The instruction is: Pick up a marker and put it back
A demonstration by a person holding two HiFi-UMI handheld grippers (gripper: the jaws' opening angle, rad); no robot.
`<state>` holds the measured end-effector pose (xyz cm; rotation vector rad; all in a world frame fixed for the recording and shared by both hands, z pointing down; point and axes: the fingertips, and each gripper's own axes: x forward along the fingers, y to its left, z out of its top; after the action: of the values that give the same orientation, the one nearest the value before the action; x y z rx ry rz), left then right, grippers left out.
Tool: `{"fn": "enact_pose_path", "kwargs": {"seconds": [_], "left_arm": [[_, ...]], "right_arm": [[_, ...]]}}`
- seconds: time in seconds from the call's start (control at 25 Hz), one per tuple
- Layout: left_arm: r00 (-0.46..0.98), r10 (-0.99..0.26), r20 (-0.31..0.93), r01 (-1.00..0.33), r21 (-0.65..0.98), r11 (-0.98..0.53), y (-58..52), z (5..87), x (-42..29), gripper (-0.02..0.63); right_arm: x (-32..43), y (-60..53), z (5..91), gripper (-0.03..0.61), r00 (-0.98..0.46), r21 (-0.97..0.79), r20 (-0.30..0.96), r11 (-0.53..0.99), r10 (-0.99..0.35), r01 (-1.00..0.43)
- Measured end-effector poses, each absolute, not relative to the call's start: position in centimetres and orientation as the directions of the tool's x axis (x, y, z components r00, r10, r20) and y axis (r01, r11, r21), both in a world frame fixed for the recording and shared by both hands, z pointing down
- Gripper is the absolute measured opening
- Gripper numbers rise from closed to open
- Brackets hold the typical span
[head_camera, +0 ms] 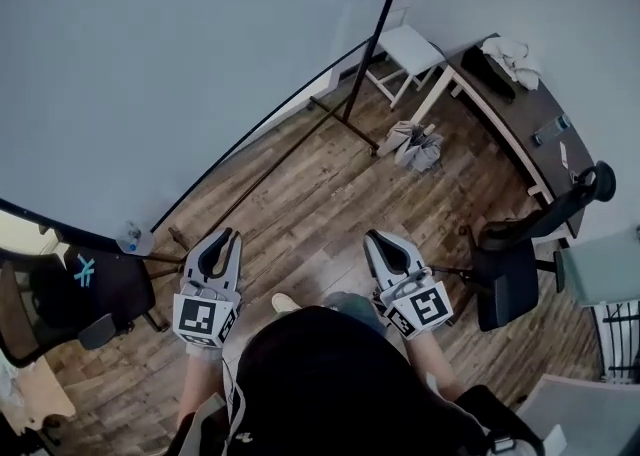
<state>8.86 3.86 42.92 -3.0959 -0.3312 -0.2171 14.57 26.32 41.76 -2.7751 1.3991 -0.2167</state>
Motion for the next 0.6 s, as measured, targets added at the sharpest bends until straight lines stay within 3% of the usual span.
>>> {"fn": "enact_pose_path", "kwargs": {"seconds": [0.6], "left_arm": [[0.954, -0.212, 0.213, -0.223, 0.031, -0.974, -9.0, 45.2, 6.0, 0.041]], "right_arm": [[20.0, 4.9, 42.7, 0.028, 0.108, -0.098, 0.149, -0.124, -0.983, -0.988]]}}
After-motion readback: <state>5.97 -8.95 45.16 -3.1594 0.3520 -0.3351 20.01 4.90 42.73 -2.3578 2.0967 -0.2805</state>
